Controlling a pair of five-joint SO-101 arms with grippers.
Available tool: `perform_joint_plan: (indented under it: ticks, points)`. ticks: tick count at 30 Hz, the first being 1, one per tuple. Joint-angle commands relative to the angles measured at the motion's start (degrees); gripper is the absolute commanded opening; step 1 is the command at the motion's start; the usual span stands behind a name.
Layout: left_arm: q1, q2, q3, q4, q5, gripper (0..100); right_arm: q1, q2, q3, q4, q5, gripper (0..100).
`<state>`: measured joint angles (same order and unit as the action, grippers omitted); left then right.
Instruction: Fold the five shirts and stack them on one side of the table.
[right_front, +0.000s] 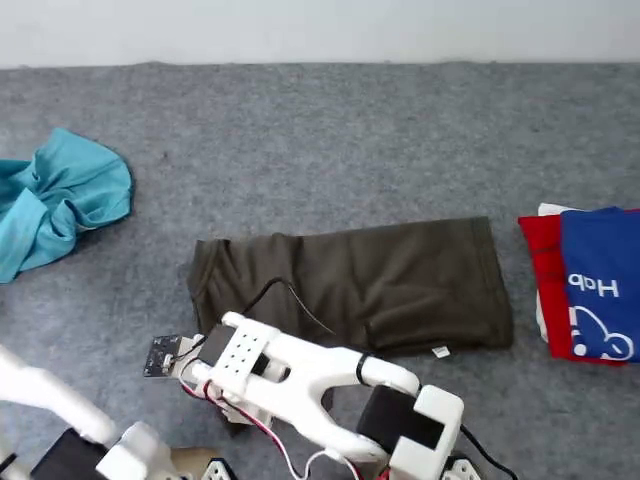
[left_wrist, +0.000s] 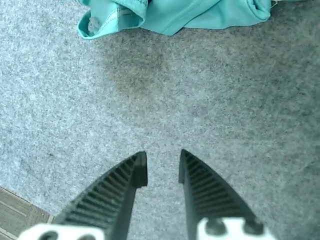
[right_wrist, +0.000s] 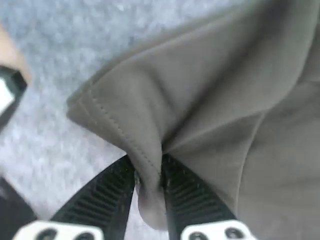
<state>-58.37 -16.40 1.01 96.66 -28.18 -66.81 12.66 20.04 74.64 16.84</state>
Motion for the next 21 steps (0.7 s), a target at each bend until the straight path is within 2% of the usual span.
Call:
perform_joint_plan:
  ticks: [1,9,17,19,21]
  points:
    - [0.2,-1.5,-1.7,-0.8,-0.3,12,2.6,-4.7,-6.1,4.8,1.9,1.0]
    - [0.2,-1.5,-1.7,-0.8,-0.3,12,12.1,-6.0,-16.4,5.2,5.5,1.0]
    - [0.2,-1.5,-1.7,-0.8,-0.3,12,21.9,5.6,-25.9,1.8,7.9,1.3]
    - [0.2,-1.5,-1.7,-0.8,-0.3,12,23.6,9.3,-30.0,3.3,7.9,4.3]
    - [0.2,-1.5,-1.7,-0.8,-0.3,12,24.4,12.4,-34.9,7.0,7.6,12.6]
